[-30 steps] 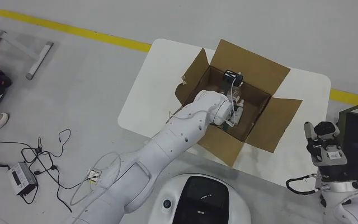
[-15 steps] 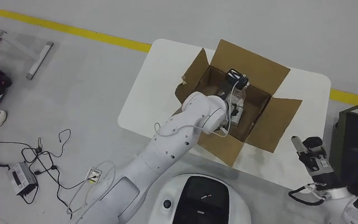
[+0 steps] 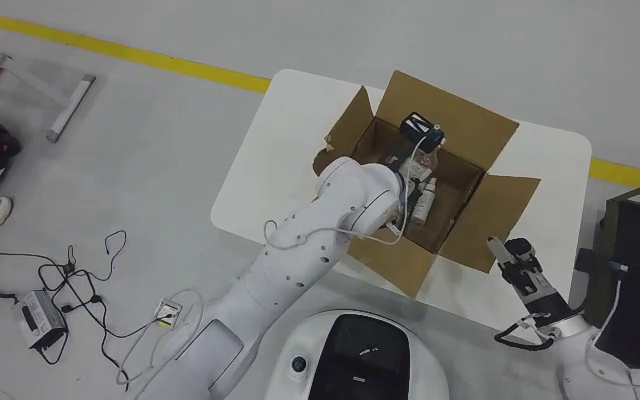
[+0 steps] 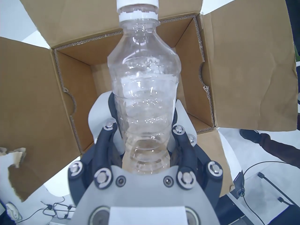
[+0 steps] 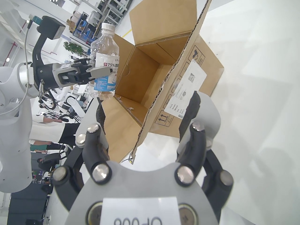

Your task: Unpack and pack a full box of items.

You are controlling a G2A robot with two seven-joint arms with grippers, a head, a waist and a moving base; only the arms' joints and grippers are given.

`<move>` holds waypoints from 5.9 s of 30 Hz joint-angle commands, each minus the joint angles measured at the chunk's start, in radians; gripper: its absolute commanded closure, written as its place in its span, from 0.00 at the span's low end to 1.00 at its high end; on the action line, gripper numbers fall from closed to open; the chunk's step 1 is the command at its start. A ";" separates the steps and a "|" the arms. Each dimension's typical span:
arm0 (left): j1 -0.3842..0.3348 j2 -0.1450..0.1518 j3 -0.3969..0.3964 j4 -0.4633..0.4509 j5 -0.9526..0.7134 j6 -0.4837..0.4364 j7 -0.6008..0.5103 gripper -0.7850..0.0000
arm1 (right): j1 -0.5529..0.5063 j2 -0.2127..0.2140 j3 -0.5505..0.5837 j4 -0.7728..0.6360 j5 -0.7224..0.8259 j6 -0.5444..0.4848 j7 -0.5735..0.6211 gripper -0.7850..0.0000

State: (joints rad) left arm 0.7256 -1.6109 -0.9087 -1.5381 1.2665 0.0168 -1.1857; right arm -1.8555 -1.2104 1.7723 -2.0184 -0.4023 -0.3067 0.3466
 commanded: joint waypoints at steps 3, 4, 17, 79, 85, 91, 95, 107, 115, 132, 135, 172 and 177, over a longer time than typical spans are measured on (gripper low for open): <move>0.000 0.000 0.000 0.000 -0.001 0.000 0.000 1.00 | 0.023 -0.001 -0.024 0.000 -0.050 0.045 -0.012 0.19; 0.000 0.000 0.000 0.000 -0.001 0.000 0.000 1.00 | 0.027 -0.001 -0.027 0.002 -0.066 0.064 -0.014 0.22; 0.000 0.000 0.000 0.000 -0.001 0.000 0.000 1.00 | 0.054 -0.002 -0.059 0.013 -0.108 0.127 -0.038 1.00; 0.056 0.040 -0.176 -0.266 -0.070 -0.148 -0.150 1.00 | 0.182 0.067 0.182 0.134 0.042 -0.059 0.304 0.00; 0.090 0.058 -0.235 -0.344 0.009 -0.141 -0.202 1.00 | 0.164 0.069 0.194 0.119 0.063 -0.048 0.279 0.00; 0.124 0.079 -0.300 -0.420 0.164 -0.143 -0.251 1.00 | 0.132 0.069 0.225 0.087 0.104 -0.020 0.241 0.00; 0.176 0.090 -0.319 -0.443 0.251 -0.158 -0.286 1.00 | 0.114 0.069 0.258 0.054 0.103 -0.005 0.201 0.00; 0.280 0.100 -0.303 -0.278 0.408 -0.117 -0.343 1.00 | 0.071 0.068 0.380 -0.089 0.121 -0.012 0.120 0.00; 0.287 0.095 -0.311 -0.137 0.387 -0.043 -0.295 1.00 | 0.065 0.069 0.386 -0.123 0.177 -0.070 0.126 0.00; 0.287 0.091 -0.301 -0.015 0.378 -0.012 -0.243 1.00 | 0.028 0.066 0.272 -0.124 0.153 -0.243 0.088 0.73; 0.290 0.091 -0.300 -0.013 0.379 -0.012 -0.234 1.00 | 0.025 0.067 0.275 -0.116 0.167 -0.247 0.091 0.73; 0.247 0.084 -0.296 0.358 0.362 0.015 0.085 0.00 | 0.026 0.078 0.261 -0.083 0.167 -0.230 0.142 0.68; 0.236 0.082 -0.294 0.353 0.352 0.015 0.077 0.00 | 0.032 0.080 0.259 -0.075 0.167 -0.223 0.144 0.66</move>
State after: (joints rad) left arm 0.9625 -1.5285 -1.2023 -1.1838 1.6206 0.0320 -1.1069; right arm -1.8245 -1.1305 2.0321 -2.0941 -0.2351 -0.5304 0.4892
